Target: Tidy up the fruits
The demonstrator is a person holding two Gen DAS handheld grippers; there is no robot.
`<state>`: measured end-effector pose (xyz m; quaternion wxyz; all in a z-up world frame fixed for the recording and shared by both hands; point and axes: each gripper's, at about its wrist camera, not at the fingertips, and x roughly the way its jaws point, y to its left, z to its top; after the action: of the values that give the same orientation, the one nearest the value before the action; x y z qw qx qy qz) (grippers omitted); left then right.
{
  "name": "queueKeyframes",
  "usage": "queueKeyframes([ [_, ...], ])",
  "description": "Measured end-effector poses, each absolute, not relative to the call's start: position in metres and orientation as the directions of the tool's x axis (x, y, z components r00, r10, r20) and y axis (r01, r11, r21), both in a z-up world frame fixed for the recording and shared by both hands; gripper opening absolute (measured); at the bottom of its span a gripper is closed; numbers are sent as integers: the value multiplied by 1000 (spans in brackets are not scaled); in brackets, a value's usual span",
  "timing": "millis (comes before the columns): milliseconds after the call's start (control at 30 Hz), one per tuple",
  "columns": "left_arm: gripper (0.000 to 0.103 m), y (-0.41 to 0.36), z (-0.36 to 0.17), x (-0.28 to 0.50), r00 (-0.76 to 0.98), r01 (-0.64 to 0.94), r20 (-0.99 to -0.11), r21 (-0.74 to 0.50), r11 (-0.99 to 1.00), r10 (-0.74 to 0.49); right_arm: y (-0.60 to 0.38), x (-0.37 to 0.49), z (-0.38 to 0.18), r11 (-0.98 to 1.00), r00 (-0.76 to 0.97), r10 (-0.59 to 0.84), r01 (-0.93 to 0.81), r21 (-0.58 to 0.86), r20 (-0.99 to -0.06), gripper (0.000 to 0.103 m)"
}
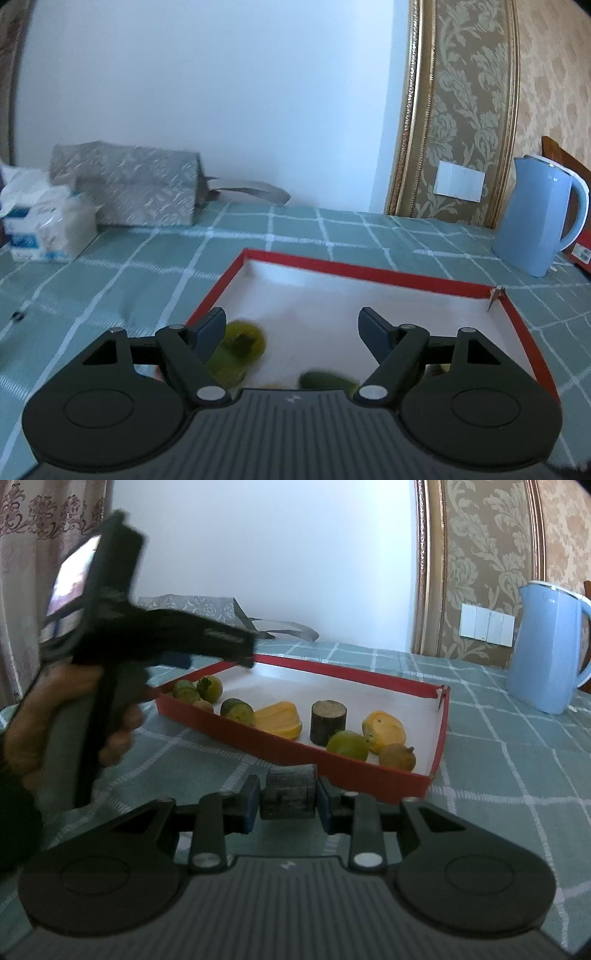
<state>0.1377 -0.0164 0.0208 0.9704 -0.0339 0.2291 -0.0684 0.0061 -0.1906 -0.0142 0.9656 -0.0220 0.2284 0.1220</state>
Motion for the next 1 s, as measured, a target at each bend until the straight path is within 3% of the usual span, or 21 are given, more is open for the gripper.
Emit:
queueKeyframes([
  [300, 79, 5, 9, 87, 897, 101, -426, -66, 993, -120, -191, 6, -15, 971, 865, 221, -239, 19, -450, 31],
  [533, 79, 4, 0, 83, 872, 122, -473, -40, 992, -126, -191, 6, -16, 976, 874, 199, -219, 5, -444, 31],
  [867, 79, 0, -5, 82, 864, 117, -495, 10, 993, -97, -179, 28, 31, 975, 937, 139, -186, -121, -321, 30],
  [967, 79, 0, -7, 85, 859, 115, -503, 16, 993, -92, -170, 56, 42, 971, 939, 129, -185, -151, -318, 12],
  [1000, 79, 0, -7, 86, 857, 117, -507, 15, 993, -93, -167, 65, 44, 969, 939, 128, -187, -162, -320, 12],
])
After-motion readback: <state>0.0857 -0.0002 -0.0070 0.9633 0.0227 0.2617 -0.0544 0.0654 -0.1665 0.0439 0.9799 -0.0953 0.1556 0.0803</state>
